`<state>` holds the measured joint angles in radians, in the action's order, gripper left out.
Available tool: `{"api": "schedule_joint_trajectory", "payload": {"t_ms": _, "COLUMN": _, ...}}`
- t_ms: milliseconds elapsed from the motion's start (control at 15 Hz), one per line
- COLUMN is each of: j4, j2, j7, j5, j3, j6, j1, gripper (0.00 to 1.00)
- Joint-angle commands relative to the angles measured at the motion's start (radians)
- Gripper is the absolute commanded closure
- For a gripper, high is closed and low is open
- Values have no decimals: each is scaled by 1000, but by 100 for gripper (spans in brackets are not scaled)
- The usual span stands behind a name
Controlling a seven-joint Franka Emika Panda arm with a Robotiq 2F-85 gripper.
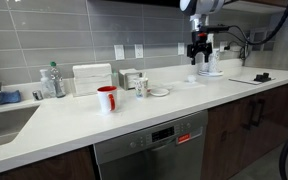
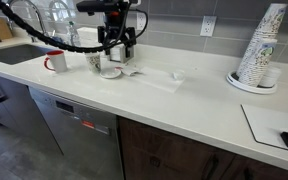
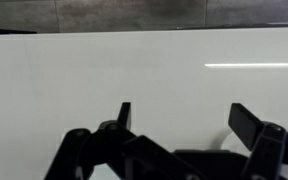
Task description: Put the teacup on the front right corner of the paper towel
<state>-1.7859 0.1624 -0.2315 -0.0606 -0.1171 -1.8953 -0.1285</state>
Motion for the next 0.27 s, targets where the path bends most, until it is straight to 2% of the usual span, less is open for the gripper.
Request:
{"api": "schedule_joint_trajectory", "payload": {"t_ms": 0, "j4": 0, "j2": -2, "j7": -6, "j5": 0, "j3": 4, "j6": 4, "j1": -6, "gripper": 0}}
{"api": "schedule_joint_trajectory", "payload": {"t_ms": 200, "j4": -5, "j2": -1, "j7": -9, "j5": 1, "j3": 6, "j6": 4, "j1": -5, "gripper": 0}}
